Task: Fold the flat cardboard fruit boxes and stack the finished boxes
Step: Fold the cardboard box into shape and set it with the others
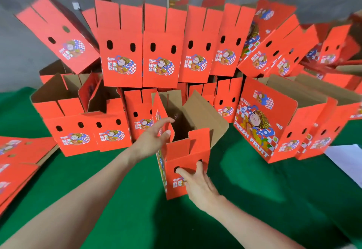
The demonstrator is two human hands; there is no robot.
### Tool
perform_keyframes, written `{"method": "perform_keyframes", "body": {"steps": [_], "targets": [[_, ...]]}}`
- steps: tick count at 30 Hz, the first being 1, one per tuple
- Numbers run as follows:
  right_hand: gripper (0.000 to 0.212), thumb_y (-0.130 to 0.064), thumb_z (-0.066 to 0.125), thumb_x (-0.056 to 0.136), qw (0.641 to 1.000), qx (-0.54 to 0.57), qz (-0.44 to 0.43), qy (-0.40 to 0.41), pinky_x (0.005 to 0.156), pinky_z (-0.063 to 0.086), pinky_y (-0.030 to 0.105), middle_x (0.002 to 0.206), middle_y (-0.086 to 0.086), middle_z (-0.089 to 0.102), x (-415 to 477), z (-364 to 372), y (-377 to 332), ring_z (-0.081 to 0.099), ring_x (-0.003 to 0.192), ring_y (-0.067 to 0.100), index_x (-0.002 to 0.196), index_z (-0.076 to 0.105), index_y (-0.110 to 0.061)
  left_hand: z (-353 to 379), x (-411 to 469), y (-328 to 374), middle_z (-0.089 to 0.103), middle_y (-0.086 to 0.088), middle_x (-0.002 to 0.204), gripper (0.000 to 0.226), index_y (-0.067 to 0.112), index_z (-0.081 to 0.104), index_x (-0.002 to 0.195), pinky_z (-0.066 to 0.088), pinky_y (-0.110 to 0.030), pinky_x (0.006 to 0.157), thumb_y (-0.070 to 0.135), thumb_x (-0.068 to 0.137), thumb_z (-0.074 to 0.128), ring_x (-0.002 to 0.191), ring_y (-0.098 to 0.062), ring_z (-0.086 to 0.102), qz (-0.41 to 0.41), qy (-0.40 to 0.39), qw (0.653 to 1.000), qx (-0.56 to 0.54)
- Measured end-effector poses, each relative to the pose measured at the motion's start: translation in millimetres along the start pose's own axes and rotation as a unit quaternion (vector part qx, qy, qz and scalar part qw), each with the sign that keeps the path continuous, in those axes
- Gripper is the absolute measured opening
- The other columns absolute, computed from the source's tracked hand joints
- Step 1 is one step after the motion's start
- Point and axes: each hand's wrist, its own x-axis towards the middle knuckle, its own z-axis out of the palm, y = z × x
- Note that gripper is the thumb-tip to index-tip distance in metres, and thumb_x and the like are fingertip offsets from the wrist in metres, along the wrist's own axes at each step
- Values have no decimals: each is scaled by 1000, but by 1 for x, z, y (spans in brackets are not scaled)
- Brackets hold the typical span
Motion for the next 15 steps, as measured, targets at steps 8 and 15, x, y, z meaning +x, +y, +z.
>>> {"method": "perform_keyframes", "body": {"steps": [8,15], "targets": [[31,-21,40,99,992,-90,66,59,96,45,44,143,27,9,6,-35,89,35,125,44,126,33,-35,40,33,17,51,0,104,13,19,47,101,40,-25,73,6,98,45,86,-13,48,46,7,997,-60],[22,-32,44,99,990,-115,30,70,92,50,44,145,28,11,-9,-57,140,42,119,38,120,41,-30,83,59,57,64,-11,80,11,15,53,105,40,-31,68,22,96,51,70,-28,57,106,58,984,131]]}}
